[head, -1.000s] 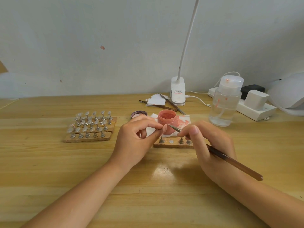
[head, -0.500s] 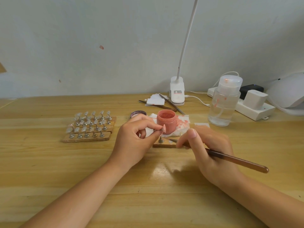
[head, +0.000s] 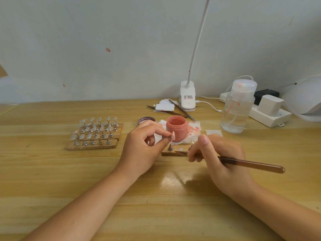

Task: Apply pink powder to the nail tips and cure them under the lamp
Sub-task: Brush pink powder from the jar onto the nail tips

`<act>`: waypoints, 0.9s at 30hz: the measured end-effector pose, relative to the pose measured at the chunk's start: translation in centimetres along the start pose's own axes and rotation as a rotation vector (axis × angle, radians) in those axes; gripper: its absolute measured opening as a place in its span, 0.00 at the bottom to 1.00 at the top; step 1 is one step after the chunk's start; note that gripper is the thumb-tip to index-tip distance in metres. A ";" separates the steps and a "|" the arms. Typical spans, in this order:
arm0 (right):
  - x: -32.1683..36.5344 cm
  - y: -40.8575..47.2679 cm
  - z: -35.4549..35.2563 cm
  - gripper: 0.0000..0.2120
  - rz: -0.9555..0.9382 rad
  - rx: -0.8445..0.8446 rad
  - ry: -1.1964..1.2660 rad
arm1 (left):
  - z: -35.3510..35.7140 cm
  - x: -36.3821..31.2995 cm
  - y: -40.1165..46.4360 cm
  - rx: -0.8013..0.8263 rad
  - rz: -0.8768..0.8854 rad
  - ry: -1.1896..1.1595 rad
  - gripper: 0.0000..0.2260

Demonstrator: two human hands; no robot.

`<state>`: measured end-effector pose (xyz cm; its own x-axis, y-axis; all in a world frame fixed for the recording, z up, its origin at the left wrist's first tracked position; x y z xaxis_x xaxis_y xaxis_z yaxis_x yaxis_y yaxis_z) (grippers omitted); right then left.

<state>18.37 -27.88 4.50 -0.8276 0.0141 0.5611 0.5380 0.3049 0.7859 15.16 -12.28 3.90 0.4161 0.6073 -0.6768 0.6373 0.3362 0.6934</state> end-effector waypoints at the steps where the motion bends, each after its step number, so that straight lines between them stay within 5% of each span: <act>1: 0.1 0.0 -0.1 0.26 -0.005 -0.023 -0.004 | 0.0 0.0 0.0 0.003 -0.003 0.001 0.11; 4: 0.5 0.4 -0.2 0.16 -0.021 -0.062 -0.017 | 0.1 0.0 0.0 0.014 0.006 0.012 0.09; 9: -0.1 0.0 -0.2 0.27 0.008 -0.039 0.034 | 0.1 0.0 0.1 0.016 0.006 0.011 0.11; 13: 0.4 0.4 -0.1 0.17 -0.016 -0.051 -0.016 | 0.1 -0.1 0.0 0.023 0.025 0.005 0.11; 17: -0.3 -0.1 0.0 0.27 0.036 -0.018 0.059 | 0.1 0.0 0.1 0.014 0.003 -0.003 0.12; 21: 0.2 0.4 -0.2 0.19 0.006 -0.047 0.026 | 0.1 -0.1 0.1 0.024 0.009 0.010 0.10; 27: -0.5 -0.2 -0.2 0.25 0.054 -0.022 0.101 | 0.1 -0.5 0.0 0.024 0.006 0.008 0.05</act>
<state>18.66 -28.13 4.09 -0.7775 -0.0659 0.6255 0.5860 0.2852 0.7585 14.99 -12.67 4.26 0.4147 0.6148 -0.6709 0.6502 0.3157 0.6911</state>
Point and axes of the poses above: each hand's wrist, its own y-axis towards the middle knuckle, its own z-axis out of the palm, x = y × z, the point moved 7 cm from there along y, towards the middle knuckle, and after that the axes turned 7 degrees about -x, right-handed, at the moved point
